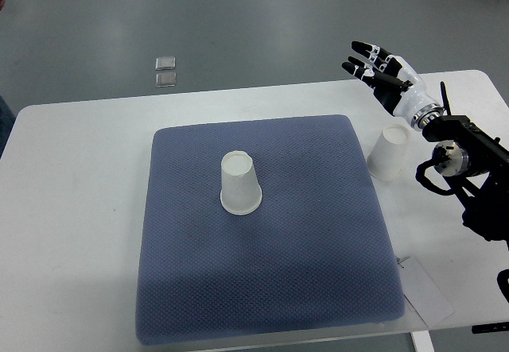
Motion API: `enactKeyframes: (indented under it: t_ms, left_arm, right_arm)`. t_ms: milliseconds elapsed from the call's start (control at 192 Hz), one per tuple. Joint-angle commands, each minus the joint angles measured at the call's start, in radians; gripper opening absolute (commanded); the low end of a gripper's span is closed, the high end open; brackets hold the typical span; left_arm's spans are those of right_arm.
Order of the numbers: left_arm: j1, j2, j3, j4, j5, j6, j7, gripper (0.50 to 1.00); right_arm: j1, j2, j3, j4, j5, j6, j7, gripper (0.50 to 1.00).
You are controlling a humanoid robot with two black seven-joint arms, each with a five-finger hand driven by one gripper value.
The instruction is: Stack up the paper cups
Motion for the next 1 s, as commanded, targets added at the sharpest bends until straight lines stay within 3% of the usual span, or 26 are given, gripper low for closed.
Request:
enactKeyframes:
  t_ms: [0,997]
  left_arm:
    - [0.000,0.000,0.004,-0.006,0.002,-0.005,0.007,1.000]
    - [0.000,0.000,-0.001,0.008,0.000,0.000,0.007,1.000]
  right_arm:
    - [-0.002,0.000,0.000,-0.001,0.000,0.000,0.000,0.903]
    - [-0.013,0.002,0.018,-0.002,0.003,0.000,0.002,0.903]
